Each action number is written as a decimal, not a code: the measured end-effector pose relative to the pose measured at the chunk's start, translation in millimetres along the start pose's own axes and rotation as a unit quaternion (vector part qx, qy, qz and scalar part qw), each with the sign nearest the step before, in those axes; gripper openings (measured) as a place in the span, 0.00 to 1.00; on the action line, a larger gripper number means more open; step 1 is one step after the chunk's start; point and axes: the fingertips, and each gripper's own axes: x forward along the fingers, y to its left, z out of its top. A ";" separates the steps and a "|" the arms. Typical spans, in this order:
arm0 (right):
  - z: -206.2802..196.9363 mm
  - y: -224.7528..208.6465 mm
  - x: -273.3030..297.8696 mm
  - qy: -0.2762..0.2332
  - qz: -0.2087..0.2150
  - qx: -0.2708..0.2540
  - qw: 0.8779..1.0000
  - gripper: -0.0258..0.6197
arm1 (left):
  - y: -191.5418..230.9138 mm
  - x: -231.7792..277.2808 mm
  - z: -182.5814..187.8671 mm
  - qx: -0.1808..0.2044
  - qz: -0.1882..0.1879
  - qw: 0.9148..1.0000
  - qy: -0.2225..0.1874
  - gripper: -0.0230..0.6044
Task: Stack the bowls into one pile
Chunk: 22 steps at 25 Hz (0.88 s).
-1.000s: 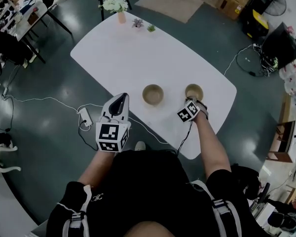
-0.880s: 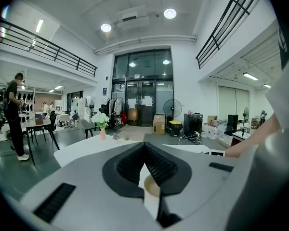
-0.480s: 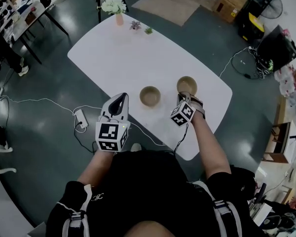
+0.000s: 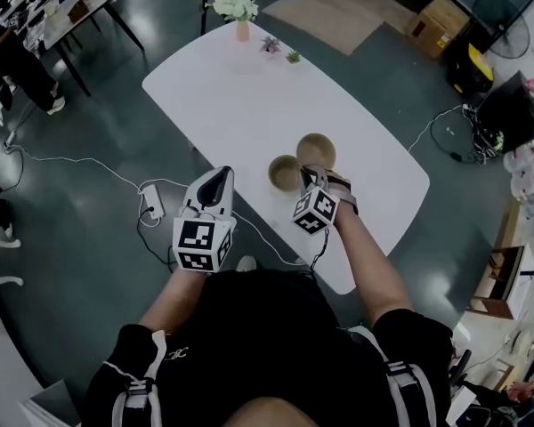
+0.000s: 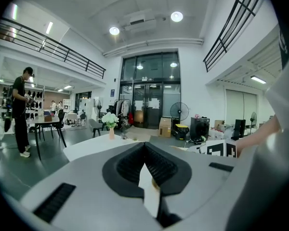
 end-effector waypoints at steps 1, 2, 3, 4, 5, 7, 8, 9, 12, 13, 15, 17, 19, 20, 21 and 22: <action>5.2 7.2 2.8 -0.001 0.007 -0.003 1.000 0.10 | 5.0 -3.4 -1.2 -0.002 0.004 1.000 0.001 0.06; 9.0 14.8 5.8 -0.002 0.015 -0.006 1.000 0.10 | 9.5 -6.6 -3.0 -0.003 0.008 1.000 0.002 0.06; 11.2 22.5 8.9 -0.002 0.024 -0.008 1.000 0.10 | 13.3 -9.5 -5.1 -0.005 0.012 1.000 0.003 0.06; 11.9 30.3 12.1 -0.001 0.032 -0.010 0.999 0.10 | 16.2 -12.3 -7.3 -0.006 0.016 1.000 0.005 0.06; 11.4 37.7 15.0 0.001 0.040 -0.012 0.999 0.10 | 18.2 -15.0 -9.2 -0.007 0.019 1.000 0.006 0.06; 8.7 50.5 19.6 0.004 0.055 -0.014 0.998 0.10 | 20.5 -20.2 -11.4 -0.009 0.025 1.000 0.007 0.06; 7.4 56.1 21.4 0.005 0.061 -0.014 0.998 0.10 | 21.3 -22.8 -12.0 -0.009 0.028 1.000 0.008 0.06; 6.5 61.4 23.2 0.007 0.068 -0.016 0.998 0.10 | 22.4 -25.5 -12.5 -0.010 0.031 0.999 0.009 0.06; 7.4 75.2 29.4 0.011 0.083 -0.014 0.996 0.10 | 28.6 -32.3 -13.6 -0.011 0.038 0.999 0.010 0.06; 7.8 79.0 31.4 0.012 0.089 -0.013 0.996 0.10 | 30.3 -33.9 -14.2 -0.011 0.040 0.999 0.011 0.06; 7.7 85.9 34.7 0.013 0.098 -0.010 0.995 0.10 | 32.0 -36.8 -16.3 -0.011 0.042 0.999 0.015 0.06; 6.1 90.5 37.3 0.015 0.104 -0.010 0.994 0.10 | 31.8 -39.8 -18.1 -0.010 0.044 0.999 0.019 0.06; 3.9 92.4 39.0 0.015 0.107 -0.009 0.994 0.11 | 30.4 -42.1 -19.2 -0.009 0.046 0.999 0.021 0.06; 2.7 93.3 40.2 0.015 0.108 -0.008 0.994 0.11 | 30.1 -43.0 -20.1 -0.008 0.047 0.999 0.023 0.06; 1.9 95.1 41.8 0.016 0.111 -0.005 0.994 0.11 | 30.4 -44.0 -21.1 -0.008 0.048 0.999 0.024 0.06; 1.6 97.5 43.5 0.016 0.115 -0.001 0.993 0.11 | 31.3 -45.0 -21.9 -0.007 0.049 0.998 0.024 0.06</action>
